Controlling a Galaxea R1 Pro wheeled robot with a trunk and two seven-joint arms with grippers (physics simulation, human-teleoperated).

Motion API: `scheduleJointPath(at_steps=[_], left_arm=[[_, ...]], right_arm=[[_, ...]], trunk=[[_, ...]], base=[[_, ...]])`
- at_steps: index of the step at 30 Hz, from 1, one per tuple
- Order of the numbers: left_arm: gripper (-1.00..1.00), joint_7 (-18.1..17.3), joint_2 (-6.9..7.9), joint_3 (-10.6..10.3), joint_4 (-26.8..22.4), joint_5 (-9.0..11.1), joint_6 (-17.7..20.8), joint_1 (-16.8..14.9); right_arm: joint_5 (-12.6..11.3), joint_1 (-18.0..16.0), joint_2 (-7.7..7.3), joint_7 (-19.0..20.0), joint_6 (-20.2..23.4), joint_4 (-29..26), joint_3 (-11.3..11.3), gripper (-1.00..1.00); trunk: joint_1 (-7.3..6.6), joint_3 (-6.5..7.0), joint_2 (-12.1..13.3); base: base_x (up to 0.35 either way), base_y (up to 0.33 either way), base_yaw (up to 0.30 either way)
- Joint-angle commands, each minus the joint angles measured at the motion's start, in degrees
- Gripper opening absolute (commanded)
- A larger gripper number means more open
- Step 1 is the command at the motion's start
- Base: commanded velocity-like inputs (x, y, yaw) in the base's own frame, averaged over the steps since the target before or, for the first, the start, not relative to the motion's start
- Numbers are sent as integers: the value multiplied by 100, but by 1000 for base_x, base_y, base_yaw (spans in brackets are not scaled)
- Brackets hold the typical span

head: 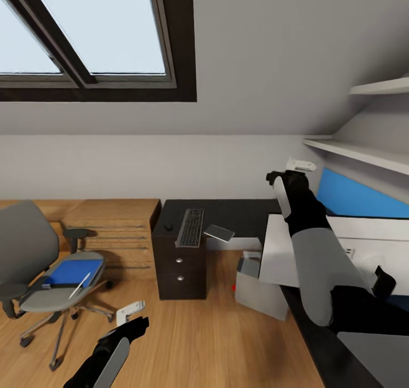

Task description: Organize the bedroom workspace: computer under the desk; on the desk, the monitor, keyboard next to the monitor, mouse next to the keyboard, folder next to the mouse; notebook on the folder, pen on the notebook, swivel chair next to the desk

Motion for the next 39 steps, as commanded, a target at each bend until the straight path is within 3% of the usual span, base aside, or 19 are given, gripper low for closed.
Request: scheduleJointPath(at_steps=[1, 6, 10, 11, 13, 17, 26, 39], left_arm=[[100, 58, 8, -26, -9, 56, 10, -2], [100, 57, 8, -26, -9, 62, 17, -2], [100, 54, 8, -26, -9, 64, 20, -2], [100, 54, 8, -26, -9, 64, 20, -2], [100, 54, 8, -25, -9, 63, 21, -2], [100, 55, 7, -31, -9, 58, 21, -2], [100, 53, 0, -35, -9, 56, 21, -2], [100, 54, -1, -43, -9, 56, 21, -2]], right_arm=[[-5, -8, 8, -23, 313, -1, -14, 100], [2, -130, 17, -28, 1049, 175, -32, 100], [1, -649, 7, -30, 1264, 770, -44, 100], [-10, -1122, -74, -29, 1204, 1497, -101, 100], [-18, -1602, -198, -33, 995, 2316, -208, 100], [-21, -2164, -334, -212, 833, 3274, -308, 100], [-22, -2366, -372, -502, 1014, 4113, -345, 100], [-22, -2389, -419, -537, 1042, 4547, -350, 100]], trunk=[[6, -5, -6], [6, -5, -6], [6, -5, -6], [6, -5, -6], [6, -5, -6], [6, -5, -6], [6, -5, -6], [6, -5, -6]], base=[[230, 0, 0], [116, 0, 0], [29, 0, 0], [10, 0, 0], [7, 0, 0], [3, 0, 0], [0, 0, 0], [0, 0, 0]])
